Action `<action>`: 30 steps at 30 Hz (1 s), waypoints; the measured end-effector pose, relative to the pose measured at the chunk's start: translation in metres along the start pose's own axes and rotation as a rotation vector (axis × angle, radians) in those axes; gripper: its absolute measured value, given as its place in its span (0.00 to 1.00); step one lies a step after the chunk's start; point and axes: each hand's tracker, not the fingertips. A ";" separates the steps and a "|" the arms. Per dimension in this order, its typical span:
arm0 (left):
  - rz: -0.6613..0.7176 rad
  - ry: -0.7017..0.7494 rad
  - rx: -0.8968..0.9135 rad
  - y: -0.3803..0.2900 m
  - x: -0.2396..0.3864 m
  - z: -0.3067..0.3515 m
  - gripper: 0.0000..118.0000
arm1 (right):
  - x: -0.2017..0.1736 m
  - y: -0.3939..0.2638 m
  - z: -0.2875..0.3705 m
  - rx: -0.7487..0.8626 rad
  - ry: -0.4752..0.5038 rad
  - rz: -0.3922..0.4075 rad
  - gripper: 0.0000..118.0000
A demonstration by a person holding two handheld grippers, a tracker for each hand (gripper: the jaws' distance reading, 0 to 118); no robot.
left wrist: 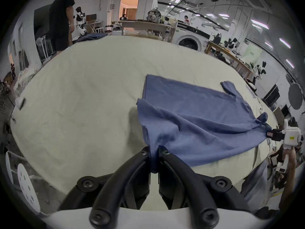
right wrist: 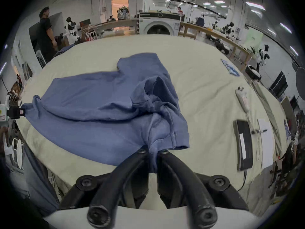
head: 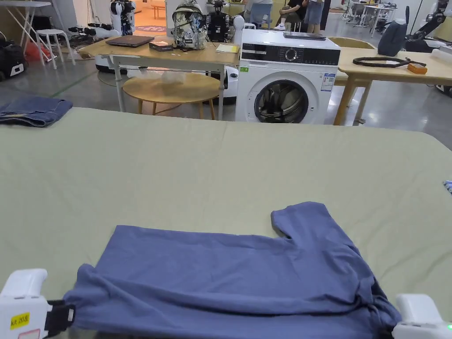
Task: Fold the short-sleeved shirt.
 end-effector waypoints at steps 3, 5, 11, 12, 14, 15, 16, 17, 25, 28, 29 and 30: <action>-0.008 0.019 -0.040 -0.021 -0.001 -0.014 0.01 | -0.005 -0.020 -0.019 -0.033 -0.023 0.002 0.05; -0.027 0.038 -0.063 -0.032 -0.001 -0.024 0.01 | -0.004 -0.028 -0.031 -0.040 -0.027 -0.007 0.05; -0.016 0.047 -0.064 -0.037 -0.003 -0.035 0.01 | -0.004 -0.029 -0.035 -0.015 -0.034 -0.018 0.05; -0.014 0.045 -0.063 -0.036 -0.003 -0.034 0.01 | -0.005 -0.029 -0.033 -0.012 -0.036 -0.013 0.05; 0.014 0.026 -0.058 -0.031 -0.004 -0.029 0.01 | -0.008 -0.025 -0.024 0.015 -0.055 -0.002 0.10; 0.033 0.016 -0.048 -0.029 -0.004 -0.025 0.01 | -0.010 -0.022 -0.018 0.042 -0.078 0.009 0.16; 0.041 0.012 -0.031 -0.025 -0.001 -0.020 0.02 | -0.011 -0.020 -0.012 0.078 -0.098 0.012 0.32; 0.044 0.005 -0.004 -0.021 0.002 -0.016 0.04 | -0.012 -0.015 -0.005 0.116 -0.099 0.007 0.46; -0.018 -0.028 0.289 0.023 0.047 0.008 0.37 | -0.049 0.032 0.031 0.422 -0.090 -0.015 0.56; -0.061 0.004 0.408 0.034 0.067 0.010 0.37 | -0.068 0.043 0.034 0.542 -0.066 -0.031 0.56; -0.075 0.016 0.447 0.037 0.074 0.011 0.37 | -0.075 0.046 0.035 0.573 -0.086 -0.029 0.55; -0.086 0.025 0.478 0.039 0.079 0.012 0.37 | -0.080 0.048 0.035 0.604 -0.098 -0.026 0.52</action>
